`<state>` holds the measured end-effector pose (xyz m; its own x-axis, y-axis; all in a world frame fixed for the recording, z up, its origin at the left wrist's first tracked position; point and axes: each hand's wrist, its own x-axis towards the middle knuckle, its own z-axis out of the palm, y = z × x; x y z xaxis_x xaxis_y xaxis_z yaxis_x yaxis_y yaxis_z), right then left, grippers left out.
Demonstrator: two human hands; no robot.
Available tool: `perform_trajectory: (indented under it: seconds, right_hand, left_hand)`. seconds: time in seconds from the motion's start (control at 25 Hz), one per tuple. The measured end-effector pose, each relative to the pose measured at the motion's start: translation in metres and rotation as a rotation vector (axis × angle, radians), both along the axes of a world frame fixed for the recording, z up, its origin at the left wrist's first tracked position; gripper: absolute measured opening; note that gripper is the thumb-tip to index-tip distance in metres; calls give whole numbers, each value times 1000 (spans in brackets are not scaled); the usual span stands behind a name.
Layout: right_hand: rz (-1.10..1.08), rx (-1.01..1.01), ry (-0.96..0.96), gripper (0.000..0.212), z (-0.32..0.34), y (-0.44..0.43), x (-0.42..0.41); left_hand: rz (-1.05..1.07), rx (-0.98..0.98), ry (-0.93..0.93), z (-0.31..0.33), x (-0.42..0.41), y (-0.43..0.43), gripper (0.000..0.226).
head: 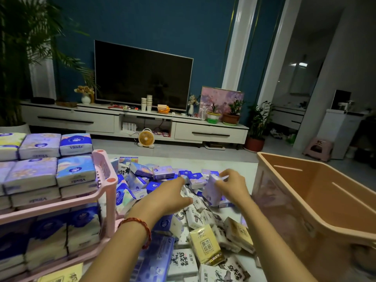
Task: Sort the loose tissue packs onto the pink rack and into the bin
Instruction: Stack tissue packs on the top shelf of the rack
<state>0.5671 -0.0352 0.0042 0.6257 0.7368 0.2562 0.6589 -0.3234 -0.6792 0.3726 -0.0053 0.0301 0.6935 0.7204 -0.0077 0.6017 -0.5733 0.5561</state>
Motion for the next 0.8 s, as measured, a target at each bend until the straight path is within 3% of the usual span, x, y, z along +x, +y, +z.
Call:
perform_trajectory:
  seconds: [0.2,0.28,0.44,0.56,0.64,0.72,0.8]
  right_hand:
    - [326,125,620,15,45,-14,-20]
    - [436,75,713,14,48,-15,-28]
    - [466,-67,690,11,40,-13,-30]
    - [489,-109,717,21,36,-11,-27]
    - [407,-1,779,29,24,-6,-22]
    - [121,65,577,35,-1,4,-8]
    - [-200,-97,234,47,-32,9,10]
  left_hand:
    - [-30,42,-154,-6,7,1,91]
    - [-44,29,-200,-8,6,5,98]
    - [-94,-36,-111,-8,-2,10,110]
    - [-108,-52,-115,-8,-3,8,88]
    - [-91,-58,-141,-7,-4,7,82]
    - [-70,-39,-134,-7,-5,8,84]
    - [-60,-8,-133,-5,-6,7,83]
